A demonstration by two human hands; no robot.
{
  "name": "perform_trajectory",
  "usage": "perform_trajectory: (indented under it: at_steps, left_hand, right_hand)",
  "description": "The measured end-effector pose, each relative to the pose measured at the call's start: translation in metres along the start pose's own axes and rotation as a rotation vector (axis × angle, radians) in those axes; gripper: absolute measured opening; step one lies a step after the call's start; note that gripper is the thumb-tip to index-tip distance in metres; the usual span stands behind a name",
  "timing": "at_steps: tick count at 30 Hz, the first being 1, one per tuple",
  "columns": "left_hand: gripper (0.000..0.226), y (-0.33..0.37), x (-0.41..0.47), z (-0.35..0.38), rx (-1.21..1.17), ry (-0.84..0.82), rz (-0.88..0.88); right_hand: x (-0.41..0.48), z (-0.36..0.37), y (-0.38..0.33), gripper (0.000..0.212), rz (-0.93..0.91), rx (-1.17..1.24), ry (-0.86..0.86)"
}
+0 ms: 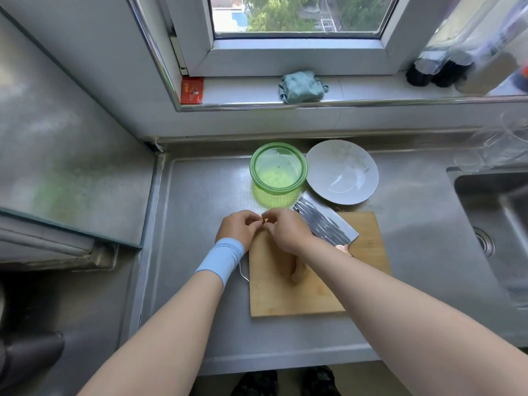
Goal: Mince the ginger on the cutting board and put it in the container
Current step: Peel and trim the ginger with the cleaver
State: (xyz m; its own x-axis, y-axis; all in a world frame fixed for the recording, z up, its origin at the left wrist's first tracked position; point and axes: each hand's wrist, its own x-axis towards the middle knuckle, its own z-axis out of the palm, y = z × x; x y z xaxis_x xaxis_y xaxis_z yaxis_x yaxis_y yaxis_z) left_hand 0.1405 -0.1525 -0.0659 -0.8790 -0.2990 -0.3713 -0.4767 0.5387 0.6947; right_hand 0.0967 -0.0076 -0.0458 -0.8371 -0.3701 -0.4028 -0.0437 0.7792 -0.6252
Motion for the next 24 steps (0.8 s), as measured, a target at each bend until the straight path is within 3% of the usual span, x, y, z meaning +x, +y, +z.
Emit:
perform_trajectory:
  at_steps: [8,13,20,24]
  left_hand:
    - [0.013,-0.001,0.009,-0.007,0.062,0.062,-0.006]
    - [0.018,0.004,-0.008,-0.009,0.032,0.080,0.162]
    - [0.043,0.030,-0.045,0.030,0.232,-0.288,0.481]
    - [0.060,0.036,-0.051,0.038,0.502,-0.421,0.592]
  right_hand:
    - [0.023,0.006,-0.008,0.031,0.070,0.003,0.003]
    - [-0.013,-0.026,0.016,0.034,0.096,-0.025,0.144]
    - [-0.080,-0.043,0.044,0.018,0.325,-0.177,0.051]
    - [-0.096,-0.027,0.047,0.014,0.324,-0.075,-0.081]
